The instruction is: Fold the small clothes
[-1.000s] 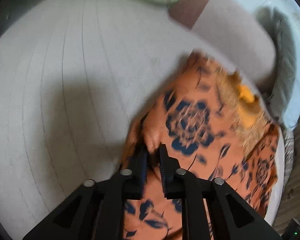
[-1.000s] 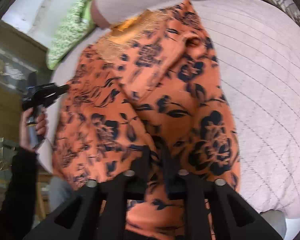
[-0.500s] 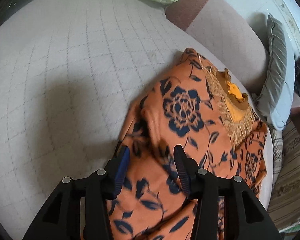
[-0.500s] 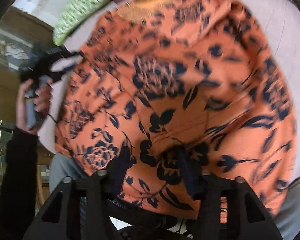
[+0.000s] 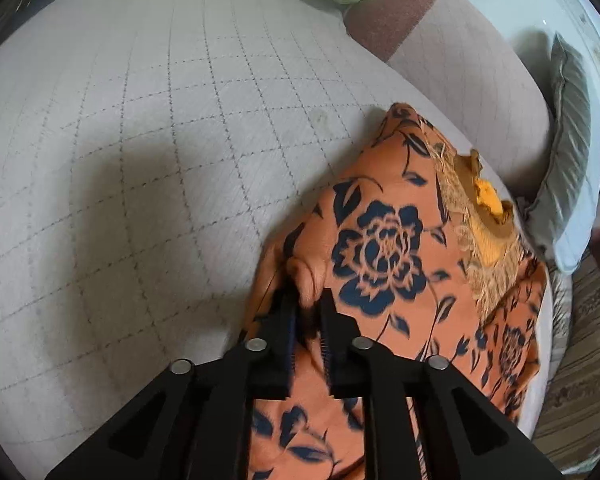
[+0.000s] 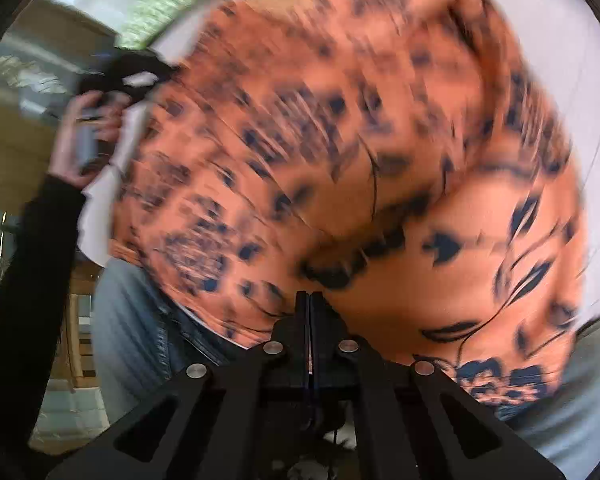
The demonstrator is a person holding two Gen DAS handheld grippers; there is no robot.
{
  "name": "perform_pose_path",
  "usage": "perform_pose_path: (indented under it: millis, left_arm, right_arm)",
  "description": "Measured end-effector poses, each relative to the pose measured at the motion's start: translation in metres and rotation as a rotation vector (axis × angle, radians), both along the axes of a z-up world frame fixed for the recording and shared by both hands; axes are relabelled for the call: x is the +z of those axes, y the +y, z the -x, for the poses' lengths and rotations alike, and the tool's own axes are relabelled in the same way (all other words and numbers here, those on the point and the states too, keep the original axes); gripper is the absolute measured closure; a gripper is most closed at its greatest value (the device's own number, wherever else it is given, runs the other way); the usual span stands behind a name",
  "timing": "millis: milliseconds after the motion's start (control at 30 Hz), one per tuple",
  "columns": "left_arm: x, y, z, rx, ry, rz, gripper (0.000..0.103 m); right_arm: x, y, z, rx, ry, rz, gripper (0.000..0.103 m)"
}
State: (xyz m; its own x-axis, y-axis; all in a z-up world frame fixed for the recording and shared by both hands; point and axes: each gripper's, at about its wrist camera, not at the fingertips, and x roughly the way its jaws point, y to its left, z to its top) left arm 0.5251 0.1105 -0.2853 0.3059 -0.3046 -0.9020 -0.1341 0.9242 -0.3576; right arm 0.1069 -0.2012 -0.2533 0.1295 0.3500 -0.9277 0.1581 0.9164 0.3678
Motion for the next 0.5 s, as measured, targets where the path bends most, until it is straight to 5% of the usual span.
perform_pose_path:
  millis: [100,200,367,500]
  left_arm:
    - [0.028,-0.001,0.032,-0.042,-0.050,-0.077,0.067]
    - [0.052,-0.005,0.073,-0.080,-0.111,-0.157,0.054]
    - [0.061,-0.002,0.150,-0.064,-0.112,-0.102,0.054]
    - [0.068,-0.004,0.193,-0.048,-0.167,-0.196,0.054]
  right_arm:
    - [0.012,-0.012,0.006,-0.049,-0.047,-0.073,0.090]
    - [0.042,-0.023,0.013,-0.047,-0.146,-0.047,0.047]
    - [0.062,-0.063,0.019,-0.172,-0.211,0.019,0.046]
    - [0.065,-0.095,0.013,-0.268,-0.247,0.115,0.046]
